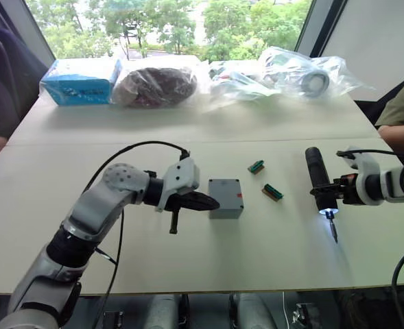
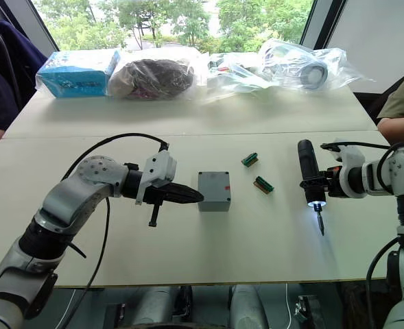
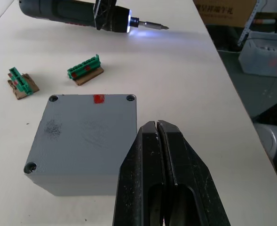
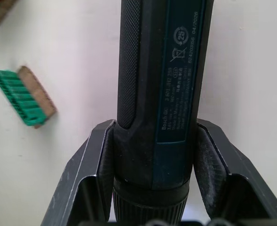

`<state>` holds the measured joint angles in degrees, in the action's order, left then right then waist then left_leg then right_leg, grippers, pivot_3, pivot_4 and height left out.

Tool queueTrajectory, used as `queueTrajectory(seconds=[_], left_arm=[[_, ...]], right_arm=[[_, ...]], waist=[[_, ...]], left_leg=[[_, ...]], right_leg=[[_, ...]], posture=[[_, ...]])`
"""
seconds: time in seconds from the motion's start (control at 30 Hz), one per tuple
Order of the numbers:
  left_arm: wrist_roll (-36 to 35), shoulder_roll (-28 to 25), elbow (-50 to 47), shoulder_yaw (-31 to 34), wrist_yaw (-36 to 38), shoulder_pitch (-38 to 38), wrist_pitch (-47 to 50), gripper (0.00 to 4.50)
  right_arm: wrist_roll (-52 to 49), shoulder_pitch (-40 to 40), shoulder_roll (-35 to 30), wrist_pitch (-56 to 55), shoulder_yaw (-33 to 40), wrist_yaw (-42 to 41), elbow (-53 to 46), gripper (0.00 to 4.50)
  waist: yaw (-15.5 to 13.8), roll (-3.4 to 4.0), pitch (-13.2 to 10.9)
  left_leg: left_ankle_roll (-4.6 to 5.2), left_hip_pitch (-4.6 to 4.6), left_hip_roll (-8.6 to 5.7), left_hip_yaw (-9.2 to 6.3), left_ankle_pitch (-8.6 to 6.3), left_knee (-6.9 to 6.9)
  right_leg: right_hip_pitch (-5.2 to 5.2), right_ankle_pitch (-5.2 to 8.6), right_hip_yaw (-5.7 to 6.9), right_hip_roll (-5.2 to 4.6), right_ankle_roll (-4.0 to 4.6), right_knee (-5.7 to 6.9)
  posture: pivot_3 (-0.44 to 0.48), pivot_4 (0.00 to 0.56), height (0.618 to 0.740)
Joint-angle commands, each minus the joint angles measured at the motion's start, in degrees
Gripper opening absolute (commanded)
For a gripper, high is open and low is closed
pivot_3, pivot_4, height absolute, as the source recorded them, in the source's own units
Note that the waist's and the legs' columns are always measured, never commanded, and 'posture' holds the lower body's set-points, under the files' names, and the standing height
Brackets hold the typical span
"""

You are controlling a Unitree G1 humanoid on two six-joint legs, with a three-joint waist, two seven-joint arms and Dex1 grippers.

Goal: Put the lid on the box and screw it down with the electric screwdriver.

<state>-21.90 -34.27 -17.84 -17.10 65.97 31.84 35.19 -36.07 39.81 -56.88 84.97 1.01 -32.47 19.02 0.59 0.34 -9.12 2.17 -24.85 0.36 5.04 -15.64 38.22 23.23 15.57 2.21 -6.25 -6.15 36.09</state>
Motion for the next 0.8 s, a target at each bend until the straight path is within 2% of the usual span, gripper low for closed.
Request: queueTrajectory(seconds=[0.03, 0.17, 0.2, 0.4, 0.5, 0.57, 0.63, 0.7, 0.8], left_arm=[[-0.6, -1.2, -2.3, 0.9, -0.1, 0.2, 0.1, 0.0], [-1.0, -1.0, -1.3, 1.6, -0.9, 0.4, 0.2, 0.0], [-1.0, -0.9, -1.1, 1.7, -1.0, 0.5, 0.3, 0.0], [-4.9, -0.2, 1.1, 5.1, -1.0, 0.5, 1.3, 0.0], [-9.1, -0.4, 3.1, 10.1, -1.2, 1.9, 3.9, 0.0], [-8.9, -1.3, 5.2, 11.9, -1.8, 2.8, 3.7, 0.0], [-9.3, -1.7, 6.2, 13.5, -2.5, 3.0, 3.9, 0.0], [-9.9, -1.7, 6.6, 15.4, -4.0, 2.5, 4.2, 0.0], [-7.2, -3.6, 5.4, 16.6, -7.8, -1.1, 4.3, 0.0]], right_arm=[[2.7, 2.5, -1.4, -3.1, -1.0, -2.6, 1.3, 1.8], [5.5, 2.8, -0.7, -4.3, -2.2, -2.9, 3.8, 1.8], [6.1, 3.0, -0.5, -4.6, -2.3, -3.0, 4.3, 2.6], [8.3, 3.4, -0.9, -6.4, -2.6, -4.6, 3.8, 4.48], [10.0, 7.8, -4.1, -14.0, -2.7, -9.6, 3.1, 4.48], [8.7, 11.5, -5.8, -21.2, 0.5, -15.5, 2.2, 4.48], [4.8, 10.9, -5.6, -24.5, 5.7, -19.9, -1.2, 4.48], [1.7, 5.0, -5.0, -27.8, 10.6, -23.3, -8.6, 4.48], [-1.6, -10.5, 0.2, -35.7, 19.3, -25.1, -26.3, 4.48]], waist=[[0.0, -0.01, 0.0], [-0.1, -0.03, 0.0], [-0.1, -0.04, 0.0], [-0.2, -0.06, 0.0], [0.0, -0.04, 0.0], [0.0, 0.11, -0.2], [0.0, 0.14, -0.3], [-0.1, -0.1, -0.3], [-0.7, -0.78, -0.2]], left_leg=[[-0.01, 0.0, 0.02, -0.01, 0.0, 0.0], [-0.04, 0.0, 0.05, -0.03, 0.03, 0.03], [-0.07, 0.0, 0.05, -0.03, 0.04, 0.04], [-0.18, 0.0, 0.05, -0.05, 0.11, 0.1], [-0.25, 0.0, 0.05, -0.04, 0.14, 0.1], [-0.26, -0.01, 0.05, -0.01, 0.15, 0.1], [-0.26, -0.01, 0.06, 0.01, 0.15, 0.09], [-0.33, -0.01, 0.24, -0.08, 0.19, 0.08], [-0.5, -0.01, 0.47, -0.24, 0.28, -0.02]], right_leg=[[0.0, 0.0, 0.0, 0.03, 0.0, 0.0], [-0.02, -0.01, 0.0, 0.09, -0.02, 0.01], [-0.03, -0.01, 0.0, 0.09, -0.02, 0.0], [-0.07, -0.04, 0.01, 0.1, -0.08, 0.0], [-0.05, -0.05, 0.0, 0.11, -0.09, 0.01], [0.01, -0.05, -0.03, 0.11, -0.11, 0.03], [0.04, -0.04, -0.05, 0.15, -0.17, 0.03], [-0.04, 0.01, -0.05, 0.35, -0.21, -0.03], [-0.17, 0.01, 0.1, 0.55, -0.22, -0.07]], posture=[[0.0, 0.15, 0.74], [0.0, 0.15, 0.74], [0.0, 0.15, 0.74], [0.0, 0.15, 0.74], [0.0, 0.15, 0.74], [0.0, 0.15, 0.74], [0.0, 0.15, 0.74], [0.0, 0.15, 0.74], [0.0, 0.15, 0.74]])
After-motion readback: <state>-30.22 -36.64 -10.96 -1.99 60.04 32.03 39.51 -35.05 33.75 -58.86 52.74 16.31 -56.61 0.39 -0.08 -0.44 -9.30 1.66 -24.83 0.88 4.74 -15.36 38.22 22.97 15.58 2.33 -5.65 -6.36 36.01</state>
